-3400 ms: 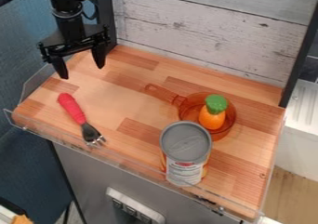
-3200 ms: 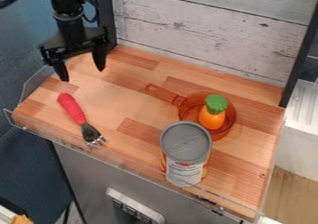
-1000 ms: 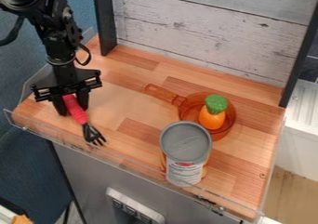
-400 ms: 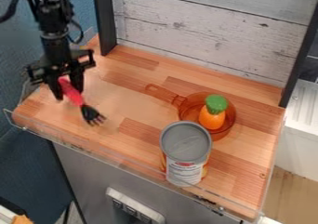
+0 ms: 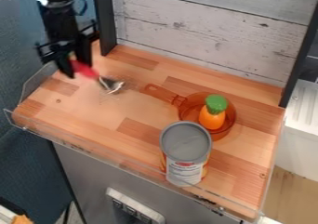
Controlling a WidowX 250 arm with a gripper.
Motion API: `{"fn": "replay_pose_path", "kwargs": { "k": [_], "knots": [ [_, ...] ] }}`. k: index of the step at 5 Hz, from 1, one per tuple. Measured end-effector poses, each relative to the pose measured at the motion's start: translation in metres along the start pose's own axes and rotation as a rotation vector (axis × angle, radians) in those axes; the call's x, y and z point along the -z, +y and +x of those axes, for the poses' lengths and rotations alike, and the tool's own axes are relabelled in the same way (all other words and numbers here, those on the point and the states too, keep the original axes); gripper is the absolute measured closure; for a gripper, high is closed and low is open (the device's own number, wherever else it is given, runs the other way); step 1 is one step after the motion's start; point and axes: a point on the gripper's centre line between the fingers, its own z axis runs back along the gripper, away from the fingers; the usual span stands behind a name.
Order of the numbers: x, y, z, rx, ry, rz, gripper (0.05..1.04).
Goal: Move the red fork above the orange pan
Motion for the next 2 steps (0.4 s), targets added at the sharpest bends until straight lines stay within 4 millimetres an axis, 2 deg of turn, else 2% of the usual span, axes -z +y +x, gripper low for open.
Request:
{"fn": "replay_pose_path", "kwargs": {
  "k": [1,2],
  "knots": [
    [-0.019,-0.025,-0.018,-0.069,0.028,-0.032,0.647],
    [-0.023,-0.05,-0.033,-0.124,0.038,-0.042,0.647]
  ]
}}
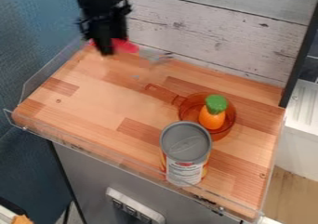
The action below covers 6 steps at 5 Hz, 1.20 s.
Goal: Move the red fork above the orange pan
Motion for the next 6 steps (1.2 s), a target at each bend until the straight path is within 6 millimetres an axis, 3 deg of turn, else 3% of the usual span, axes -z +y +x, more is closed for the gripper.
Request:
{"fn": "replay_pose_path", "kwargs": {
  "k": [2,5,6],
  "knots": [
    [0.013,-0.036,-0.043,-0.022,0.016,-0.01,0.649],
    [0.057,-0.069,-0.074,-0.059,0.007,-0.009,0.649],
    [0.079,-0.077,-0.081,-0.065,-0.022,0.014,0.649]
  ]
}}
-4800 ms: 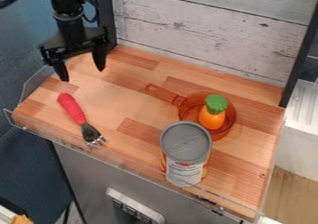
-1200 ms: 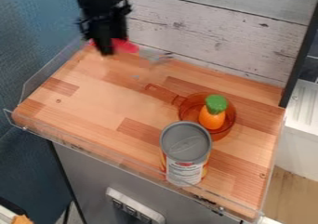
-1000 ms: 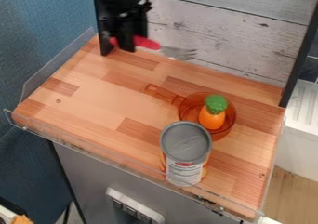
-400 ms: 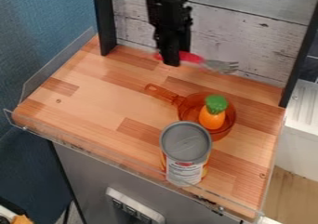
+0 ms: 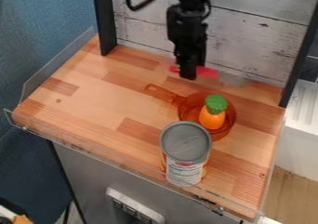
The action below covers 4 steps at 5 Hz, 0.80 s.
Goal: Move the red fork above the orange pan
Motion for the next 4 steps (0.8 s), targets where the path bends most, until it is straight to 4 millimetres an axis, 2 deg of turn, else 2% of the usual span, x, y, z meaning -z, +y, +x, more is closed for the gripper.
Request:
{"fn": "replay_pose_path", "kwargs": {
  "k": [1,2,3,4],
  "knots": [
    [0.008,-0.007,-0.001,-0.005,-0.037,-0.035,0.649],
    [0.022,-0.008,-0.001,0.0,-0.037,-0.027,0.581],
    [0.022,-0.008,0.0,-0.021,-0.043,-0.015,0.377],
    [0.022,-0.004,-0.001,-0.051,-0.042,-0.003,0.133]
  ]
}}
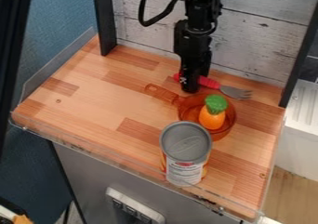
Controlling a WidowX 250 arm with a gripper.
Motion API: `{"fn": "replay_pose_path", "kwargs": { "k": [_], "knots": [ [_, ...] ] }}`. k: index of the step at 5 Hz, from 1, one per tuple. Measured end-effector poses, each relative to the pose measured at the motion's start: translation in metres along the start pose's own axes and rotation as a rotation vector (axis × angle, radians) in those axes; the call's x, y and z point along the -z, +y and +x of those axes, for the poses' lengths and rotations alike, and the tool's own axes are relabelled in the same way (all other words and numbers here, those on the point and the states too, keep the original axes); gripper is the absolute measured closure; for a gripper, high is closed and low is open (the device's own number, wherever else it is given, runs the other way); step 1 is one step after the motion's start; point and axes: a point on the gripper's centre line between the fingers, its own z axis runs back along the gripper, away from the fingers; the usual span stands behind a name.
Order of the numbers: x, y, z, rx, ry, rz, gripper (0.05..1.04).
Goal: Move the red fork above the orange pan
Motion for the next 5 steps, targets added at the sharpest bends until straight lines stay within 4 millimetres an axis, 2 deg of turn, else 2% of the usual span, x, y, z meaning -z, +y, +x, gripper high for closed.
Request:
{"fn": "replay_pose_path", "kwargs": {
  "k": [1,2,3,5],
  "knots": [
    [-0.001,0.003,-0.001,0.005,0.012,0.008,0.085],
    [-0.003,0.006,-0.001,0.016,0.03,0.034,0.085],
    [-0.023,0.002,0.0,0.016,0.067,-0.005,0.085],
    [-0.083,0.004,0.015,0.009,0.152,-0.123,0.085]
  ]
}}
